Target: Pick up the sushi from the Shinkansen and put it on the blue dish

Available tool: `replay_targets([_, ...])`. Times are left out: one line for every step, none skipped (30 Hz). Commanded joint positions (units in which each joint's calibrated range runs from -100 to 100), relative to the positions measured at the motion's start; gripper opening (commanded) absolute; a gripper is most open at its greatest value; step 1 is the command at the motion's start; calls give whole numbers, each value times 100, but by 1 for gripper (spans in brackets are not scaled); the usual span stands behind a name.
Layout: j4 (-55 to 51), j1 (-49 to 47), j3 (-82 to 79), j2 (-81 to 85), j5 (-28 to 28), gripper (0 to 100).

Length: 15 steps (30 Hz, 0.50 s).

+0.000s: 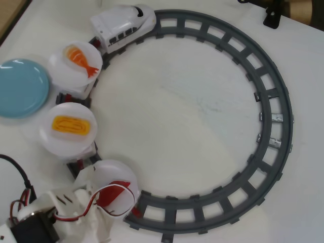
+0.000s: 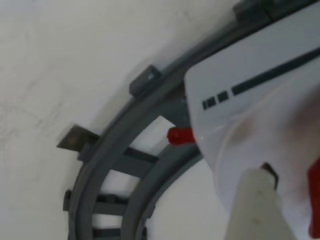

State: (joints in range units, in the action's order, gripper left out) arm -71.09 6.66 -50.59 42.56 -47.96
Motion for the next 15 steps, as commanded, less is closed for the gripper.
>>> replay_targets([48,-24,-8,54,-42,38])
replay_targets([48,-24,-8,46,-42,37])
replay_targets([48,-32,-8,37,-42,34])
replay_targets([48,-76,-8,37,-37,30])
replay_targets([73,-173,-8,62,-6,25])
replay_targets([82,-270,-8,70,0,19])
replay_targets([99,-367,10,70,5,14])
replay_targets([158,-481,28,70,78,8])
replay_targets([268,-613,64,70,214,3])
replay_targets([464,-763,73,70,371,2])
replay_targets([676,-886,73,79,512,4])
replay_targets([854,-1009,82,79,638,4])
replay_targets([1033,-1185,91,79,758,3])
replay_targets([1152,-1397,127,87,878,3])
replay_targets([1220,-1617,226,87,1004,3])
